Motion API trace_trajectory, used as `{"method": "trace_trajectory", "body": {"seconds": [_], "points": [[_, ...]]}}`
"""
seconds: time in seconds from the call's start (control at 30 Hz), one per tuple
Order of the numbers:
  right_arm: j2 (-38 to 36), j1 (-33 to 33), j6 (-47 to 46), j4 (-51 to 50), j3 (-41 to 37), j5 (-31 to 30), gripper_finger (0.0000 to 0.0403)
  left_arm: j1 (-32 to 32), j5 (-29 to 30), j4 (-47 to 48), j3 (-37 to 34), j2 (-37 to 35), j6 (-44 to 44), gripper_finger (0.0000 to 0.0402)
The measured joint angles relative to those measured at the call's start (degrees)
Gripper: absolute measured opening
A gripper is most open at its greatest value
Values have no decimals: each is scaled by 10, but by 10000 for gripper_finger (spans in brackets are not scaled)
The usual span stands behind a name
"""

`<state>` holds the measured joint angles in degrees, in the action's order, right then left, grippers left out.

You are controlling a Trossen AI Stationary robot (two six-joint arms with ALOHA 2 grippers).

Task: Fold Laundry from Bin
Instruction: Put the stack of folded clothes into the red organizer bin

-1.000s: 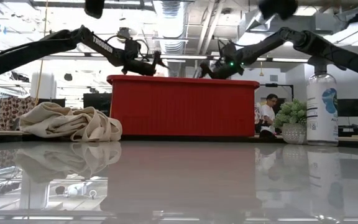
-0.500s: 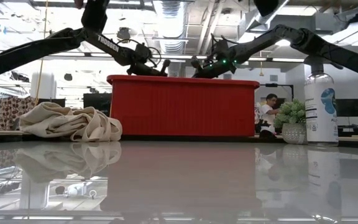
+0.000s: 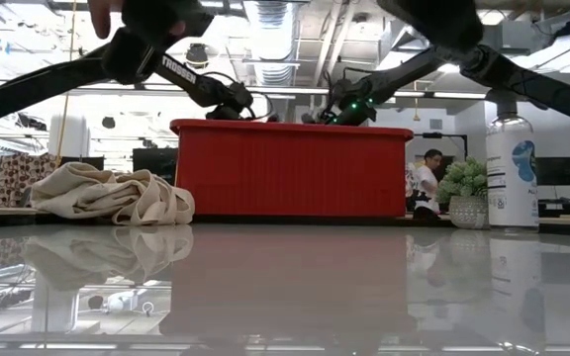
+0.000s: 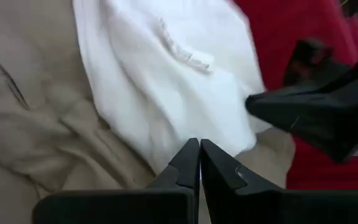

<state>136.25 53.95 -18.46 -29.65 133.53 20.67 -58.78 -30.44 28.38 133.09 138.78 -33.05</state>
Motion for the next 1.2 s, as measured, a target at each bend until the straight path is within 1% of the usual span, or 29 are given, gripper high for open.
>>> {"method": "trace_trajectory", "body": {"seconds": [0.03,0.13,0.17,0.3,0.4,0.6,0.8,0.93,1.03,1.2], "points": [[0,-3,13,-13,0,-8,14,1,1,4,-4,0,5,0],[-1,-15,70,-36,0,-59,14,4,12,14,-9,0,23,0],[-1,-16,77,-39,3,-63,14,4,12,16,-9,0,27,0],[2,-20,76,-36,5,-58,14,3,22,33,-9,0,37,0],[22,-23,71,-50,3,-58,14,3,34,48,-9,0,61,0],[52,-34,62,-69,4,-58,14,3,92,102,-9,0,107,0],[56,-34,73,-84,3,-64,14,3,158,134,-9,0,144,0],[56,-31,66,-99,3,-58,14,3,155,120,-37,0,142,0],[56,-32,79,-103,3,-59,14,3,150,113,-57,0,141,0],[55,-32,82,-107,14,-65,16,2,161,108,-51,0,142,0]]}}
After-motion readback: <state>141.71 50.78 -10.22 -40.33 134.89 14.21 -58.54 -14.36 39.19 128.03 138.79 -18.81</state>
